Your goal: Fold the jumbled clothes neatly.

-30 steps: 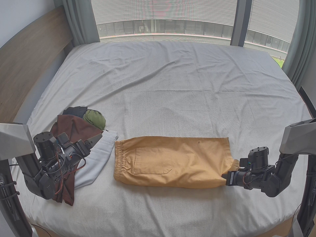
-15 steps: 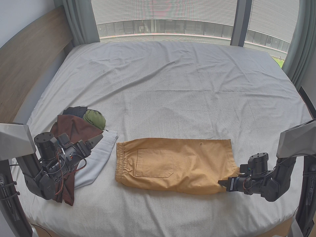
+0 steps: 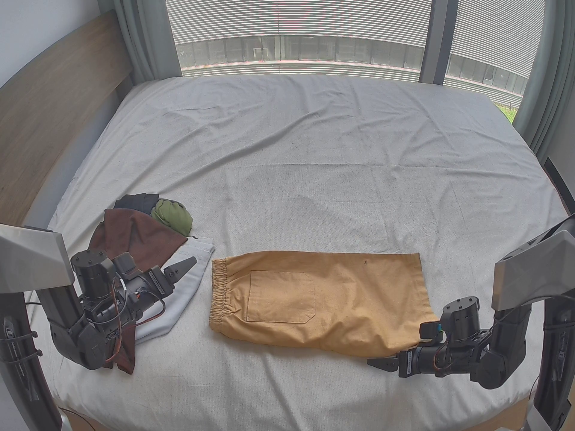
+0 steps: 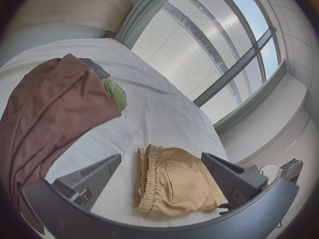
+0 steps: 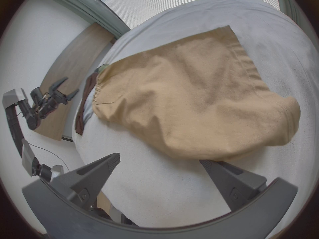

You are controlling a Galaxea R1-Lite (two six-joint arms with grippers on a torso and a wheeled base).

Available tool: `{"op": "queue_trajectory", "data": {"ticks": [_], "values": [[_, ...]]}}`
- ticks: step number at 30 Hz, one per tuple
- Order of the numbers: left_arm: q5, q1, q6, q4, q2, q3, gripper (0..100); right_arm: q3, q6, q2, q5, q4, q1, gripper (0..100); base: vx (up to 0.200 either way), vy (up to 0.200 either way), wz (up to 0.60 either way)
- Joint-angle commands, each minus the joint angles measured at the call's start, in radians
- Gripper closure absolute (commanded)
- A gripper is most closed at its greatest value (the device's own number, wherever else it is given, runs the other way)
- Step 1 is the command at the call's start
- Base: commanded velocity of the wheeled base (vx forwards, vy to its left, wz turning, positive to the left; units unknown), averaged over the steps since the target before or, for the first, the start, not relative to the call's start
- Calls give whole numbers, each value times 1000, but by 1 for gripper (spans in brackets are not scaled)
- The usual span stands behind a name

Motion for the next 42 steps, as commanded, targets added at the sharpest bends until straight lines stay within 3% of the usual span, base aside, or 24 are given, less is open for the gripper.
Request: {"op": "queue_trajectory", "data": {"ticks": [1, 13, 21, 29, 42], "values": [[0, -7, 0, -1, 31, 4, 0, 37, 31, 4, 29, -98, 61, 0, 0, 0, 0], [2, -21, 6, -1, 74, 2, 0, 34, 48, -7, 132, -260, 155, 0, 0, 0, 0], [3, -53, 2, -3, 145, -24, 0, -32, 116, -93, 132, -256, 132, 0, 0, 0, 0], [6, -63, 6, -3, 171, -35, 0, 0, 87, -82, 132, -258, 54, 0, 0, 0, 0], [57, -107, 2, -1, 281, -72, 0, -7, 87, -105, 132, -258, 46, 0, 0, 0, 0]]}}
